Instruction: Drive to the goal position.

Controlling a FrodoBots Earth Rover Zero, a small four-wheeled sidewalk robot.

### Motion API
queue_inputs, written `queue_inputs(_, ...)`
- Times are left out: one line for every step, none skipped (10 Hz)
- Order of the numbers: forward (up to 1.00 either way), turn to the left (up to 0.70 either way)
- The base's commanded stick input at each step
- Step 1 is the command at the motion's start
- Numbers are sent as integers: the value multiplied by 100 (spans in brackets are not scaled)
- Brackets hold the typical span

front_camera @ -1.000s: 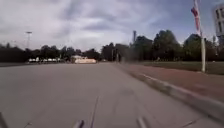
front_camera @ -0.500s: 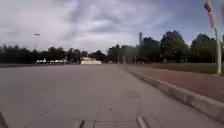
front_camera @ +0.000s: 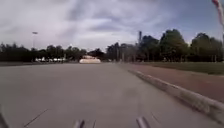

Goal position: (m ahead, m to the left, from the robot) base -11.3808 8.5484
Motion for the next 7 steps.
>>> queue_inputs(100, 0)
queue_inputs(100, 0)
queue_inputs(100, 0)
queue_inputs(100, 0)
queue_inputs(100, 0)
queue_inputs(100, 0)
queue_inputs(100, 0)
